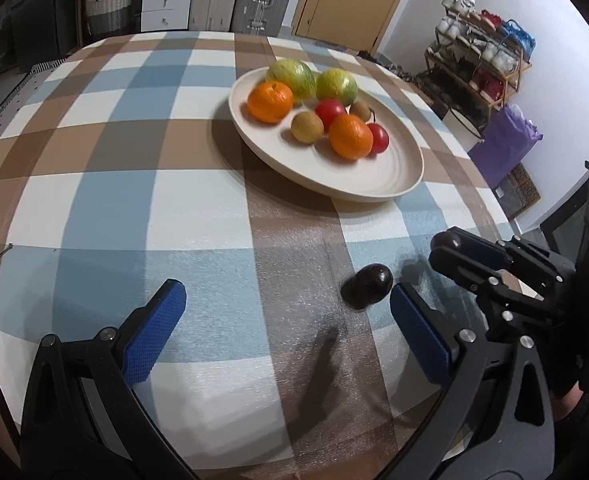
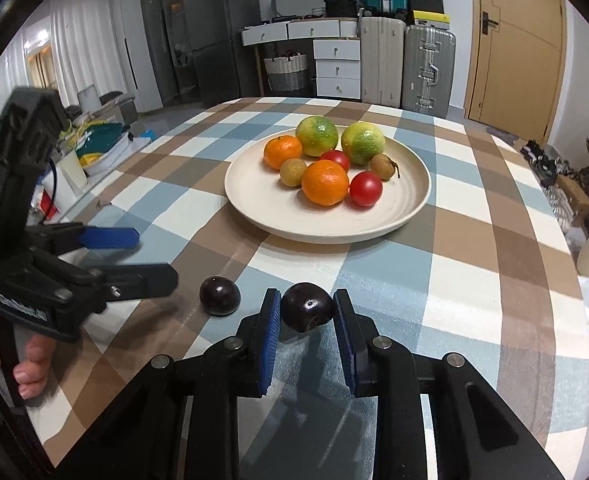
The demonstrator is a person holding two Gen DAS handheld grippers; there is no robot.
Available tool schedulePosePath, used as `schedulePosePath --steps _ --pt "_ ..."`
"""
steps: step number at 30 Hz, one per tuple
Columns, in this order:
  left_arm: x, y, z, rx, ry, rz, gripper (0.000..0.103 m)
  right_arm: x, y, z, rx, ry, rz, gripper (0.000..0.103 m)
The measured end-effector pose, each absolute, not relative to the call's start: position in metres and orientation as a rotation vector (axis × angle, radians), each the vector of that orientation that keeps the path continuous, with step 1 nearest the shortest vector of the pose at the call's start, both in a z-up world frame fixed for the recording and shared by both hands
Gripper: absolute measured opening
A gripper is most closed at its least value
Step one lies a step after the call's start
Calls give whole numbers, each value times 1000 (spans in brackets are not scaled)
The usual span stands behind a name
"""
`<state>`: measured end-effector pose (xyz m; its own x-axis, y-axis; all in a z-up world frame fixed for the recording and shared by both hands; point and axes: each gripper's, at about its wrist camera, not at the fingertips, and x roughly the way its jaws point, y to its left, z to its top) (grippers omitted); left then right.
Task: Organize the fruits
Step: 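Grasp the other dark plum with the left tool while the right tool holds its plum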
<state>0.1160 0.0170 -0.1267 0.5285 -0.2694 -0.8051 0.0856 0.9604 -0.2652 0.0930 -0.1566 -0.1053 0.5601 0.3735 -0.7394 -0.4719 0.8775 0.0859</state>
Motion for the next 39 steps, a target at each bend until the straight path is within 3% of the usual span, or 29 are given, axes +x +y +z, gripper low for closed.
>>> schedulePosePath --steps 24,30,39 --pt "135 -19 -135 -133 1007 -208 98 90 -188 -102 -38 823 499 27" --pt "132 -17 -133 -138 990 -222 78 87 -187 -97 -40 809 532 27" --pt "126 -25 -122 -143 952 -300 28 89 -187 -93 -25 803 539 27"
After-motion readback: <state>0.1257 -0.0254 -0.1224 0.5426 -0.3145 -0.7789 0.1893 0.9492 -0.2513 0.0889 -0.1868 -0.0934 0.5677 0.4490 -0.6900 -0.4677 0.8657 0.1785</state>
